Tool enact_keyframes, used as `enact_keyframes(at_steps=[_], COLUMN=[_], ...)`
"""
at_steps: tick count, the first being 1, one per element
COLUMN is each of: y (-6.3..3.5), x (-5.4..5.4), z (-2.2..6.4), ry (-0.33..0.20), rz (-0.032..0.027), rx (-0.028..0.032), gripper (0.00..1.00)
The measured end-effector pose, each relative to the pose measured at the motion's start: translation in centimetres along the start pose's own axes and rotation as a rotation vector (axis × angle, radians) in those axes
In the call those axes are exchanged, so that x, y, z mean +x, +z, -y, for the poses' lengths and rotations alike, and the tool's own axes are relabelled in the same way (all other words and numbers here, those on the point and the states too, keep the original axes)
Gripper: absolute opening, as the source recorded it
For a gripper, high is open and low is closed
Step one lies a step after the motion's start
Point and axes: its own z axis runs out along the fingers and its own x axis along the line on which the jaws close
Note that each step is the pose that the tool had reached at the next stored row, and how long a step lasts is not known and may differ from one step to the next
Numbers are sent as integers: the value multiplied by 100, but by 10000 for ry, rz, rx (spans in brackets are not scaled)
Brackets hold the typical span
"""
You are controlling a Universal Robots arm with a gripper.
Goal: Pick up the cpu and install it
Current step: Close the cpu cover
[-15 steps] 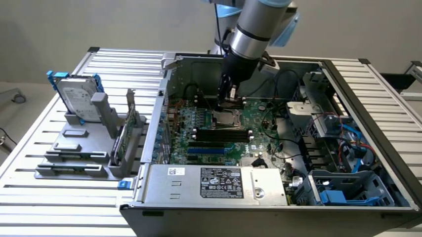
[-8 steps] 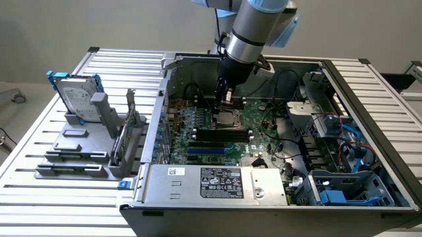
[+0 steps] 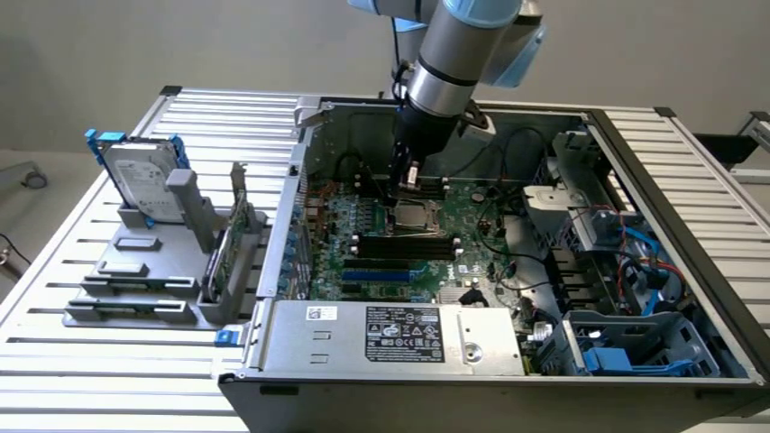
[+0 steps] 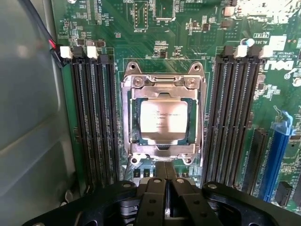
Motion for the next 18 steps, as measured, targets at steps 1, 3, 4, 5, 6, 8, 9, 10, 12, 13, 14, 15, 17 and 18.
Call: enact_keyframes(at_steps=[1,3,4,5,6,8,9,10,12,13,14,15,17,18], y=[9,39,57,74,93,127,142,158,183,192,195,195,197,195], x=[3,4,4,4,4,4,4,5,5,4,4,4,5,5], z=[-2,-9,-13,-18,-23,-31,-35,-39,-45,-47,-48,-48,-49,-49], ry=[-4,-1,0,-1,-3,-4,-5,-5,-6,-7,-7,-6,-8,-10], rz=[-28,-62,-74,-88,-102,-129,-141,-153,-175,-183,-188,-190,-200,-205], rx=[1,1,1,1,2,2,2,2,2,4,5,5,5,8], gripper=[11,11,11,11,11,11,11,11,11,11,11,11,11,11])
